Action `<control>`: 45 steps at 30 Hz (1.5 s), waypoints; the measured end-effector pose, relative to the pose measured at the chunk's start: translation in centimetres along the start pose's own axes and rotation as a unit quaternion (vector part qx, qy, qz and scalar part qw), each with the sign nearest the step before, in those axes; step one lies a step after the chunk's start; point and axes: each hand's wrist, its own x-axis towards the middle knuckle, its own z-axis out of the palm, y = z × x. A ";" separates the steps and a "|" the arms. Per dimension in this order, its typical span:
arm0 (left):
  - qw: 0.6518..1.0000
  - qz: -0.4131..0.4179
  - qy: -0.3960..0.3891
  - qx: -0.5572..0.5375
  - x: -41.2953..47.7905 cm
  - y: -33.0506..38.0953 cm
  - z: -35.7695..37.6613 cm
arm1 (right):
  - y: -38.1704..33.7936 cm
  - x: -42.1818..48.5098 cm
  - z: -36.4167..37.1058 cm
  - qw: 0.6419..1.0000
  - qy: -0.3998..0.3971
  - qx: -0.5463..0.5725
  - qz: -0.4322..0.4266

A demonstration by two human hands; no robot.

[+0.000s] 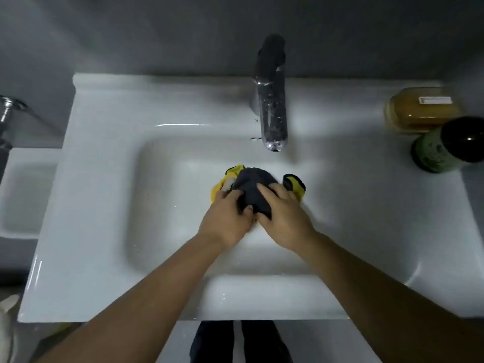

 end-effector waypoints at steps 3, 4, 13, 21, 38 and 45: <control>0.998 -0.011 0.003 -0.057 0.7 -0.3 0.3 | 0.3 1.0 1.0 0.999 0.018 0.041 0.024; 0.996 0.003 -0.003 -0.092 0.6 -0.5 0.4 | 0.5 1.3 1.2 0.998 0.013 0.059 0.029; 0.931 -0.038 0.009 -0.364 -0.9 2.6 -1.4 | -1.6 -0.8 -2.6 0.965 0.151 0.193 -0.094; 0.890 -0.094 0.004 -0.447 0.3 3.9 -1.2 | -4.2 -3.2 -4.9 0.926 0.077 0.362 -0.076; 0.878 -0.081 0.115 -0.458 0.3 4.3 0.1 | -3.8 -2.7 -2.9 0.878 0.003 0.478 -0.011; 0.925 -0.050 0.081 -0.367 0.0 4.7 0.5 | -5.0 -0.6 -2.5 0.943 0.162 0.285 -0.063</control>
